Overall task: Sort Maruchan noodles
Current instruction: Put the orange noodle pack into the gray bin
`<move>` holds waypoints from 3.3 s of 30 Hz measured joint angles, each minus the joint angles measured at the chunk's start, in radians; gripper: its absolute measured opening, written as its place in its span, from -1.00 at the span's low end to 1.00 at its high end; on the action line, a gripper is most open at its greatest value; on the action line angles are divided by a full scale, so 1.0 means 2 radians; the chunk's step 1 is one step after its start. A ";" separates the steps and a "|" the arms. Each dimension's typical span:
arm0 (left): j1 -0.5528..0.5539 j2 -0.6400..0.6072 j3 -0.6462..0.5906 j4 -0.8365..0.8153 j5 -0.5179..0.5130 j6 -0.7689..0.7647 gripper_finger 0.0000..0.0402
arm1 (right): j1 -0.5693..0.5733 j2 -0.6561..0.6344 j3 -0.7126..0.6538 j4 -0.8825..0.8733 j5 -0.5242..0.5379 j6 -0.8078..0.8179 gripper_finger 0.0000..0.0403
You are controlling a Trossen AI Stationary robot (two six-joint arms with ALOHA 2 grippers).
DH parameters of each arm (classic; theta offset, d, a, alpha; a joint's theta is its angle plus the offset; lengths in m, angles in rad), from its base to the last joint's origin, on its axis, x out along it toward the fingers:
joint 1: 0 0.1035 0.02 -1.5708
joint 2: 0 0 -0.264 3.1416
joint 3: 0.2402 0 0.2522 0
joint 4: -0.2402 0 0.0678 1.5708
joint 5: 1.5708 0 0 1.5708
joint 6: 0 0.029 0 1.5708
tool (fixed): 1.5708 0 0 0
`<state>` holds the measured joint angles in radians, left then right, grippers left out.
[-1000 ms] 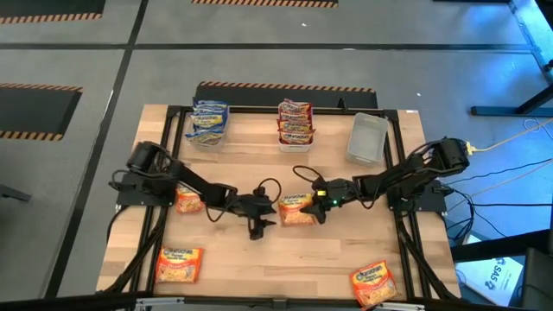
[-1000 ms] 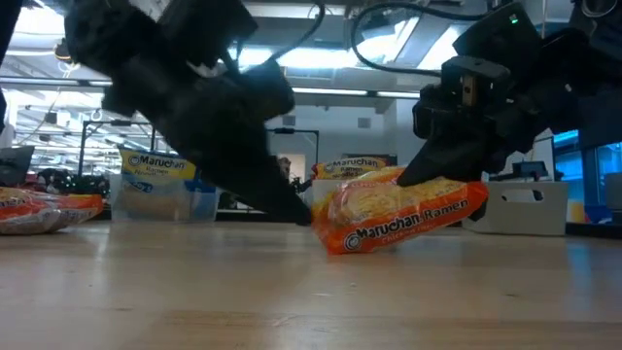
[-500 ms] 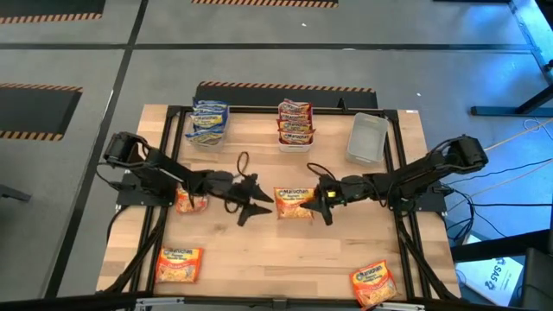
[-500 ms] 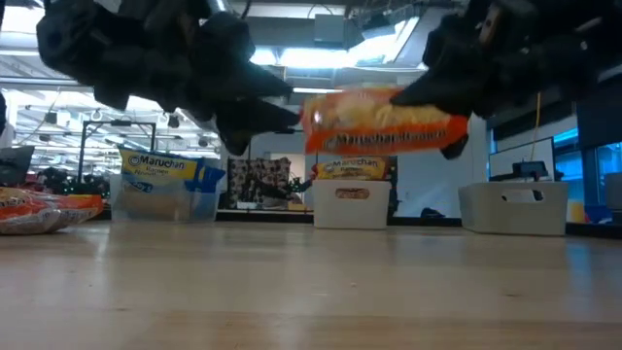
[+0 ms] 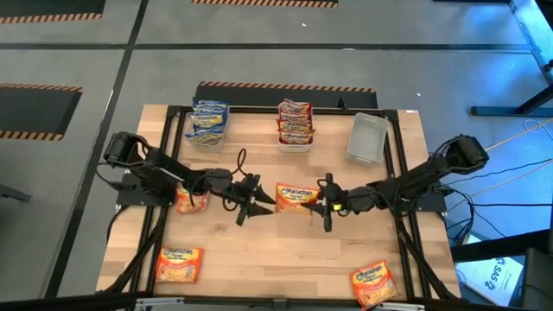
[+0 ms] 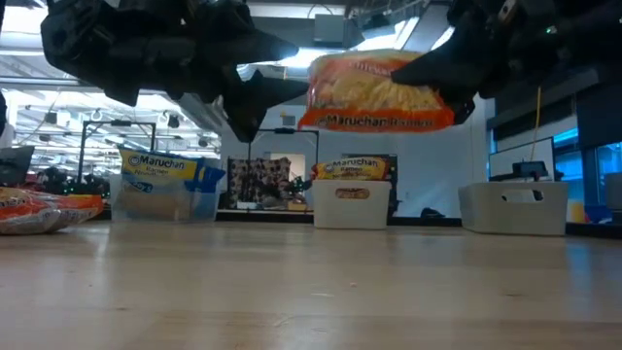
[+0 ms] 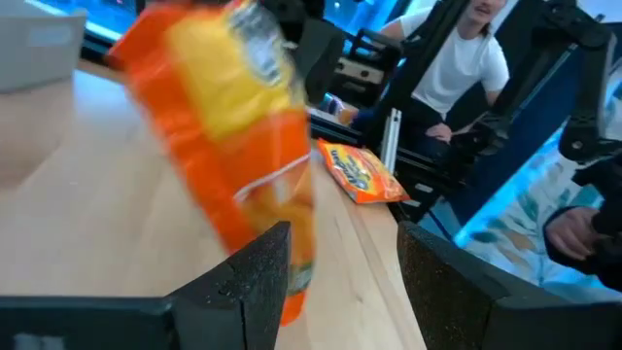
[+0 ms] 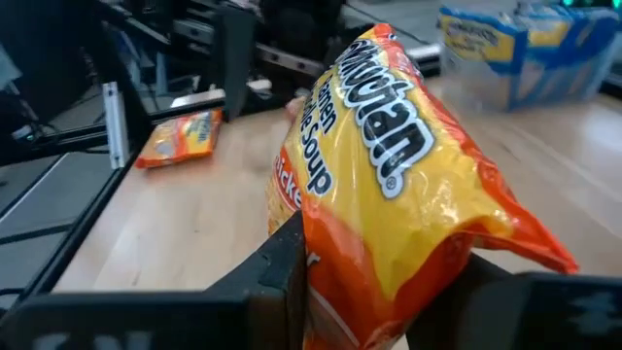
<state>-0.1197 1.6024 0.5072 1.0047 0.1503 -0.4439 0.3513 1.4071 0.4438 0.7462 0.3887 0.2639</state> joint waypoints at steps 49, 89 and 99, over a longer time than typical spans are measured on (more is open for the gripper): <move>-0.001 0.000 0.001 0.016 -0.017 0.027 0.05 | 0.007 0.101 0.110 0.047 0.039 -0.067 -0.43; -0.032 0.000 0.001 -0.092 -0.105 0.163 -0.20 | -0.050 0.144 0.348 -0.401 -0.095 0.009 0.18; -0.034 0.000 0.001 -0.088 -0.104 0.166 -0.20 | -0.063 0.163 0.378 -0.448 -0.121 0.018 0.18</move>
<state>-0.1867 1.6032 0.5087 0.8282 -0.0580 -0.1129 0.2256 1.7332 1.2007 -0.1493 0.1476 0.3002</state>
